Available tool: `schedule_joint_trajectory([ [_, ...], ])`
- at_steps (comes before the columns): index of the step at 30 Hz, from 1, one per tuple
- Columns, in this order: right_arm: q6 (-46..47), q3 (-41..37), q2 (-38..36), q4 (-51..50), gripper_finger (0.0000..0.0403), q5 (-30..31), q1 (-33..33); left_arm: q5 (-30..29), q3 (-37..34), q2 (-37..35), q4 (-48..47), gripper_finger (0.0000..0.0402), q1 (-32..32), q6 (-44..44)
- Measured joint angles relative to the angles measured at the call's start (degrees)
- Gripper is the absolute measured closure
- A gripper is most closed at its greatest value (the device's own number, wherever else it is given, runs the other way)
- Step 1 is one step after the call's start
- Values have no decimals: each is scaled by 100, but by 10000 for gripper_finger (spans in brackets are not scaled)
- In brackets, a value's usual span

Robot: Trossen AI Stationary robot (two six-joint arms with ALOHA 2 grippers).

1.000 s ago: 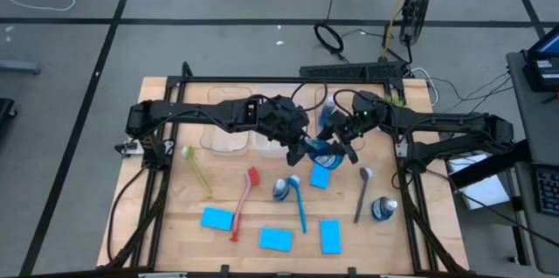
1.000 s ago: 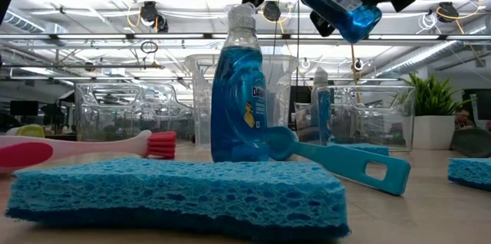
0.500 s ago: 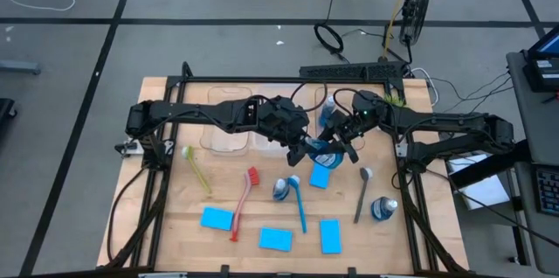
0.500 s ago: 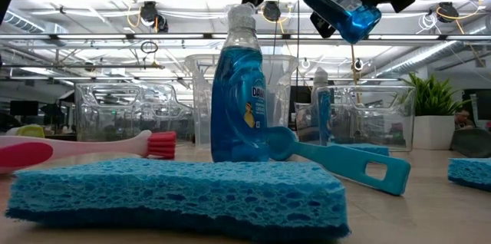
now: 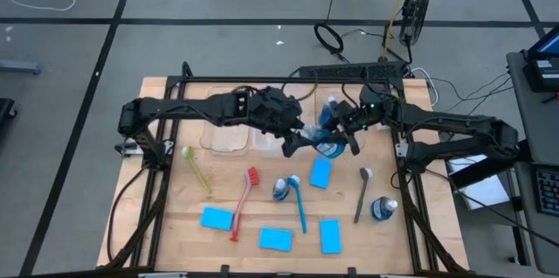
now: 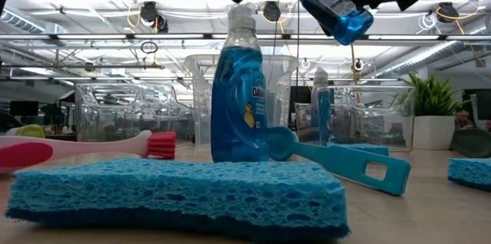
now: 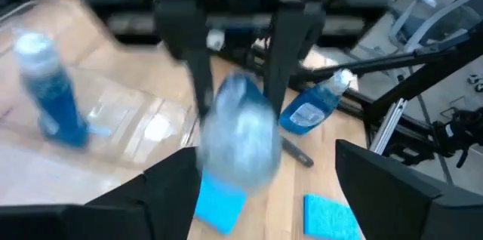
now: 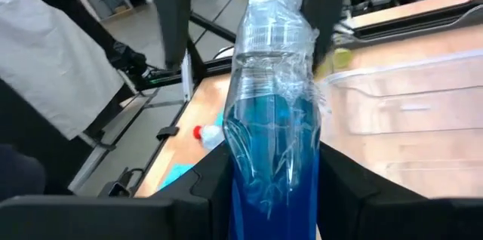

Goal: Pick & Place Kitchen Sink Supplies
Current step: Put the blue dishwashing liquid bottle into the right transparent bin

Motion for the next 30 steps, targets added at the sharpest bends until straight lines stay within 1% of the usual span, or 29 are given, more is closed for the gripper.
schedule_joint_trajectory([
  [2,-146,0,-115,-151,273,212,-107,-45,7,-86,34,96,34,42],
  [4,-271,0,-246,-427,273,458,-212,-41,4,-199,-160,95,77,46],
  [6,-424,0,-392,-648,273,829,-326,-28,9,-266,-173,95,102,83],
  [8,-560,-2,-591,-855,273,1172,-411,-22,7,-362,-433,94,101,125],
  [13,-675,-102,-1124,-1126,273,2217,-527,-22,3,-370,-580,94,101,146],
  [18,-531,-506,-1765,-1076,273,3319,-527,-24,2,-387,-767,94,101,281],
  [20,-402,-726,-2022,-1092,273,3785,-525,-108,2,-383,-840,94,101,303],
  [26,-35,-1476,-2713,-532,273,5060,-514,-852,2,-478,-965,94,101,302],
  [30,191,-2084,-2954,441,273,5521,-512,-1241,-1,-526,-1041,94,101,256],
])
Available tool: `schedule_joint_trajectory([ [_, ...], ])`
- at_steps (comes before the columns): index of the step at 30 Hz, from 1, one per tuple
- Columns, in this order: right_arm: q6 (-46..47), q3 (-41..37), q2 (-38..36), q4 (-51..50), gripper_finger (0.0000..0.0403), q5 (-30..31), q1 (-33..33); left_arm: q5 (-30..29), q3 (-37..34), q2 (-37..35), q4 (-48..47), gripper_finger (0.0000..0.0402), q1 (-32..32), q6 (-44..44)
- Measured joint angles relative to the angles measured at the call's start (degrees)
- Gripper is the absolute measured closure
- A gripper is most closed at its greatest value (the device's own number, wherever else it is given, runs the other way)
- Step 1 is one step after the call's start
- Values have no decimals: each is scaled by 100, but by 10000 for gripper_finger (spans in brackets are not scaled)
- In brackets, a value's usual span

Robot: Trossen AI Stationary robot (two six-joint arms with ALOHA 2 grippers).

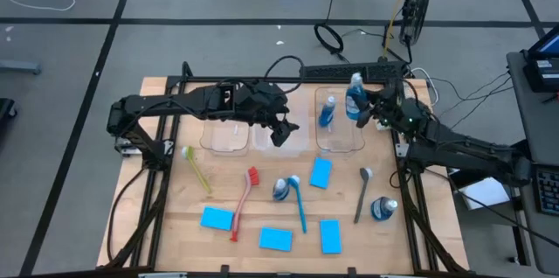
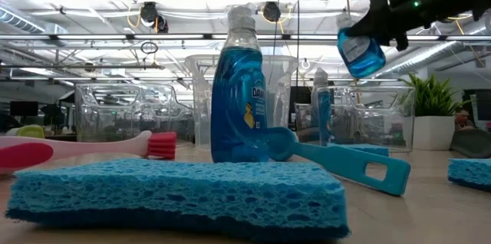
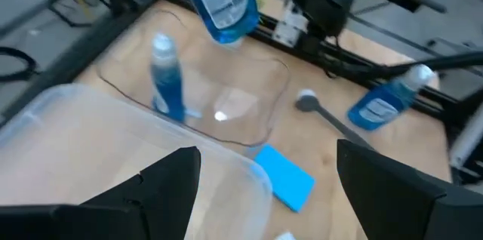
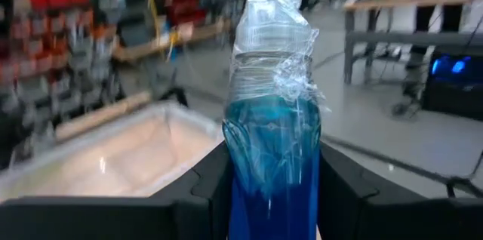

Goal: Pick & Place Kitchen Sink Supplies
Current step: Put the blue dishwashing liquid bottle into the right transparent bin

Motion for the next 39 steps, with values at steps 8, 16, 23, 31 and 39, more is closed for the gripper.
schedule_joint_trajectory([
  [8,378,-1143,41,1926,273,696,235,-572,-2,-144,-558,94,0,-367],
  [16,255,-1426,316,2220,273,1043,644,-725,-1,-193,-803,94,138,-293],
  [23,220,-1428,981,2613,273,1545,748,-737,-3,-282,-1210,94,459,-136],
  [31,47,-1430,1792,3344,273,1792,748,-737,-347,-774,-1112,94,653,-23],
  [39,-258,-1430,2394,3912,273,2099,741,-731,-1762,-1871,-82,94,637,-411],
])
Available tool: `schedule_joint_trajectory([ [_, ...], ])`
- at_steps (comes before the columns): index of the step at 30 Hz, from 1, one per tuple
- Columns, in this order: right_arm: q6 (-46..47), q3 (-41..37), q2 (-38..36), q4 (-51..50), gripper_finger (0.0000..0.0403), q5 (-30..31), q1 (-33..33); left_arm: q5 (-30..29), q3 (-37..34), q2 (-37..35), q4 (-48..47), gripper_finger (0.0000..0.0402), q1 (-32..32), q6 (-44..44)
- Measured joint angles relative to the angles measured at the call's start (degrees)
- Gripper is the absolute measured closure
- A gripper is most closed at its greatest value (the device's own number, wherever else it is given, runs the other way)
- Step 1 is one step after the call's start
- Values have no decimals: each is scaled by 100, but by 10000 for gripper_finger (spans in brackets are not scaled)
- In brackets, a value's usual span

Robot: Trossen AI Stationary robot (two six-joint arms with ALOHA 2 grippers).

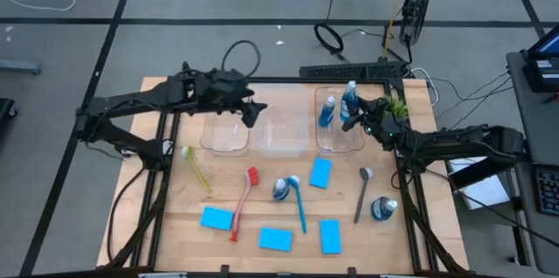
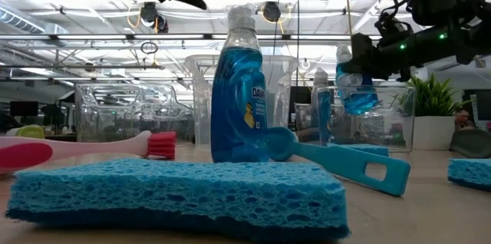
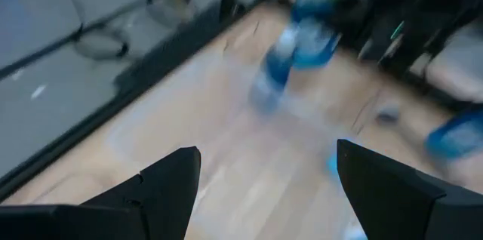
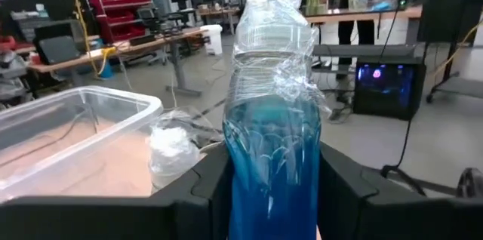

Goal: Pick & Place Kitchen Sink Supplies
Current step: Put the blue dishwashing liquid bottle into the right transparent bin

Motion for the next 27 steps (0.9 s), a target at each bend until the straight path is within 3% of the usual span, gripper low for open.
schedule_joint_trajectory([
  [9,207,7,336,115,273,86,0,0,-911,-672,399,94,-53,-281],
  [27,184,9,1172,612,273,418,-39,-7,-1102,-697,436,94,-28,-201],
])
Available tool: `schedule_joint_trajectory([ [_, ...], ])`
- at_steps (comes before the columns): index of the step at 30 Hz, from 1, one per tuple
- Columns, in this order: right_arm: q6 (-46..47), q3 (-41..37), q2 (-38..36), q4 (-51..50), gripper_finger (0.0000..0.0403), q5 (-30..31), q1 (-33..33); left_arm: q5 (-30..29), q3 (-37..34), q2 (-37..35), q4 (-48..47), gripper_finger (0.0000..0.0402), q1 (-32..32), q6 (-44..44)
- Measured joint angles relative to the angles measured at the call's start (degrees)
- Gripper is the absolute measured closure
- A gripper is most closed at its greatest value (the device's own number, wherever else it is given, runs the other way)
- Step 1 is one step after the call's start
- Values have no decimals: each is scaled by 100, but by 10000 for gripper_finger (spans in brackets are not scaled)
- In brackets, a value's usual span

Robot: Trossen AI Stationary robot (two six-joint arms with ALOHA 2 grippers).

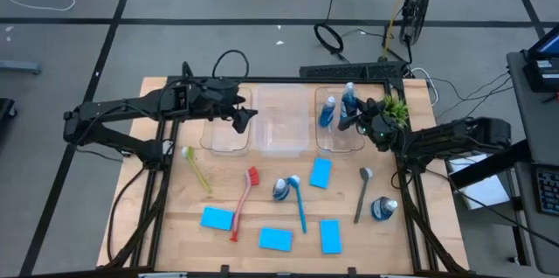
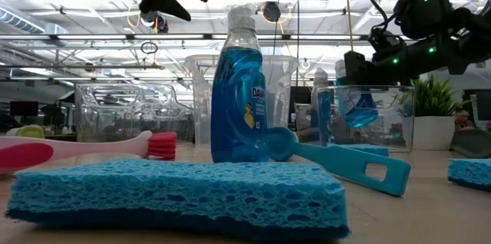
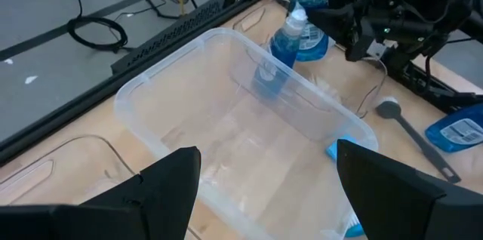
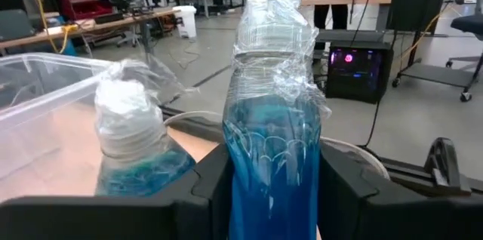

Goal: Pick & Place Kitchen Sink Supplies
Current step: Put the blue dishwashing liquid bottle into the right transparent bin

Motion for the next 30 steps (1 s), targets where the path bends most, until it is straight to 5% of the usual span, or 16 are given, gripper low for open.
schedule_joint_trajectory([
  [30,-1,0,359,408,227,-13,-193,9,0,-2,-2,94,-6,33],
])
